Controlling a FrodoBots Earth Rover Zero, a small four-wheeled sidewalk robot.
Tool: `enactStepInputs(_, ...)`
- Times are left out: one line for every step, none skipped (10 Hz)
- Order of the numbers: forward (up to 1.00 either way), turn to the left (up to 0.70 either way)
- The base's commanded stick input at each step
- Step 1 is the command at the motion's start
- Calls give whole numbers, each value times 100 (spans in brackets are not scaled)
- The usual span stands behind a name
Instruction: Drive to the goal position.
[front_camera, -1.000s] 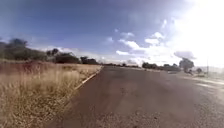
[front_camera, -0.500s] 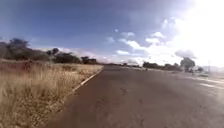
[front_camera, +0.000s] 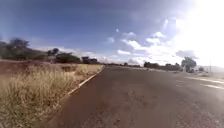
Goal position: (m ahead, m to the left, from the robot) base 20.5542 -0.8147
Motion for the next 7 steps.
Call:
enactStepInputs(50, 0)
enactStepInputs(50, 0)
enactStepInputs(50, 0)
enactStepInputs(50, 0)
enactStepInputs(50, 0)
enactStepInputs(50, 0)
enactStepInputs(50, 0)
